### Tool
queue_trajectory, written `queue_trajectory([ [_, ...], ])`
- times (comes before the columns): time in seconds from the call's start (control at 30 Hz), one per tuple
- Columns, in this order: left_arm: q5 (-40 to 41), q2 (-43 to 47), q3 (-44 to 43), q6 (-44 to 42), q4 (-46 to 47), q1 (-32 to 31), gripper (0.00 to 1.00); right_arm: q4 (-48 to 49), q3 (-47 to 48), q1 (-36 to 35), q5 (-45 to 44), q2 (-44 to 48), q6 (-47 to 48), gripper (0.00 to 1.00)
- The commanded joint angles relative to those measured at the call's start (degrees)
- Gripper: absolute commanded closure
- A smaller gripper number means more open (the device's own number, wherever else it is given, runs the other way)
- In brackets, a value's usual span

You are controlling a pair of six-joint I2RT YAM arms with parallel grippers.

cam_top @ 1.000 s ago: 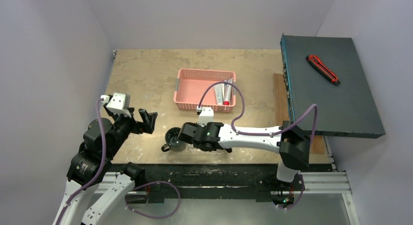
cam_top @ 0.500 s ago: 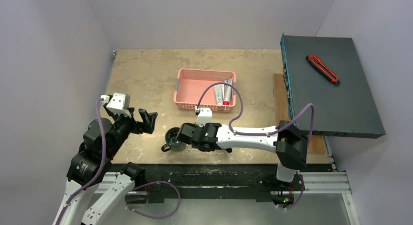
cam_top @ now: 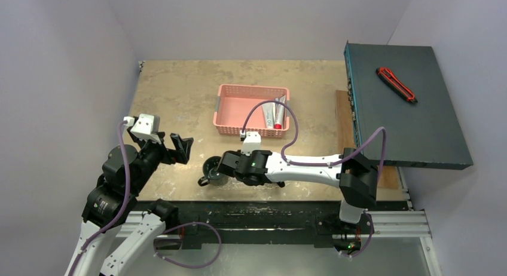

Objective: Prepare toiletry sets of a toothbrush and toothpaste on the tray

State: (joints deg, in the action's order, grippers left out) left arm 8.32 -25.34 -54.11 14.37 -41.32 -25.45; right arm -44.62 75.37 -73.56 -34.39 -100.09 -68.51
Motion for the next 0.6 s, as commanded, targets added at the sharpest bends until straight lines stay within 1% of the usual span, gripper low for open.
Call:
queue_trajectory([
  [0.0,-0.32,-0.50,-1.26,0.31,1.47,0.41,0.00,-3.13,3.71,-0.28,-3.27,3.77,0.43,0.67],
  [0.17,-0.41,-0.40,-1.27,0.31,1.50,0.40,0.00,-3.19,4.89,0.39,-5.84,6.30,4.06,0.66],
  [0.3,-0.41,-0.28,-1.26,0.37,1.50,0.40,0.00,-3.23,7.29,2.28,-6.06,6.50,8.37,0.66],
  [0.47,-0.41,-0.31,-1.28,0.31,1.47,0.40,0.00,-5.45,12.37,6.68,-6.01,3.84,14.65,0.64],
  [0.57,-0.42,-0.39,-1.27,0.22,1.47,0.40,0.00,-4.50,13.66,9.71,-5.06,2.97,18.28,0.63],
])
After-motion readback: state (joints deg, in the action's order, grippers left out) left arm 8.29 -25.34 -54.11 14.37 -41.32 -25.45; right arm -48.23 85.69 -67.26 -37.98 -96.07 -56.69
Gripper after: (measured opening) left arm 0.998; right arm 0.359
